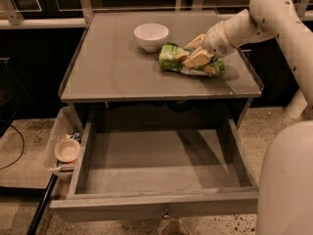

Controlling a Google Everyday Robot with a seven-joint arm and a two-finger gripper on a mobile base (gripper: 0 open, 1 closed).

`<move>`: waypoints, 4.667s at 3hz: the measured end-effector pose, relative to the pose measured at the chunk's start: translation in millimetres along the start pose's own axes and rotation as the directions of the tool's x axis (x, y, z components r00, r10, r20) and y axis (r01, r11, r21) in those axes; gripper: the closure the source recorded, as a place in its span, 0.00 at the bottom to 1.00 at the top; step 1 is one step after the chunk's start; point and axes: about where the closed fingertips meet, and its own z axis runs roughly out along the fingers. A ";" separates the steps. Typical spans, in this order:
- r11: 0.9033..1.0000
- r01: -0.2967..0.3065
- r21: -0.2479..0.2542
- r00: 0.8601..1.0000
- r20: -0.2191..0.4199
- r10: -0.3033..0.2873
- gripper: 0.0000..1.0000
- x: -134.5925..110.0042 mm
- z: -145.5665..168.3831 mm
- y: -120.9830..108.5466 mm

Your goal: Place green rice chip bag into top drawer

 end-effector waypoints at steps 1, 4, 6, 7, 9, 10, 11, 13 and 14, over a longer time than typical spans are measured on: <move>1.000 0.000 0.000 1.000 0.000 0.000 1.00 0.0 0.1 0.0; 0.998 0.040 -0.043 0.999 0.019 -0.039 1.00 -6.6 -7.6 28.3; 0.988 0.148 -0.050 0.989 0.012 -0.147 1.00 -21.7 -50.7 70.8; 0.981 0.192 -0.019 0.981 0.000 -0.192 1.00 -22.6 -70.7 96.3; 0.967 0.198 0.159 0.980 -0.016 -0.198 1.00 -5.0 -96.6 157.6; 0.960 0.157 0.230 0.988 -0.029 -0.154 1.00 28.7 -76.9 186.7; 0.963 0.099 0.252 0.995 -0.029 -0.095 1.00 71.5 -31.7 206.8; 0.975 0.068 0.210 0.998 -0.008 -0.068 1.00 77.4 -6.1 212.2; 0.989 0.034 0.141 0.999 0.008 -0.035 1.00 91.1 46.3 228.2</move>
Offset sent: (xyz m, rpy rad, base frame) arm 0.0000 0.0000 0.0000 0.0000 0.0000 0.0000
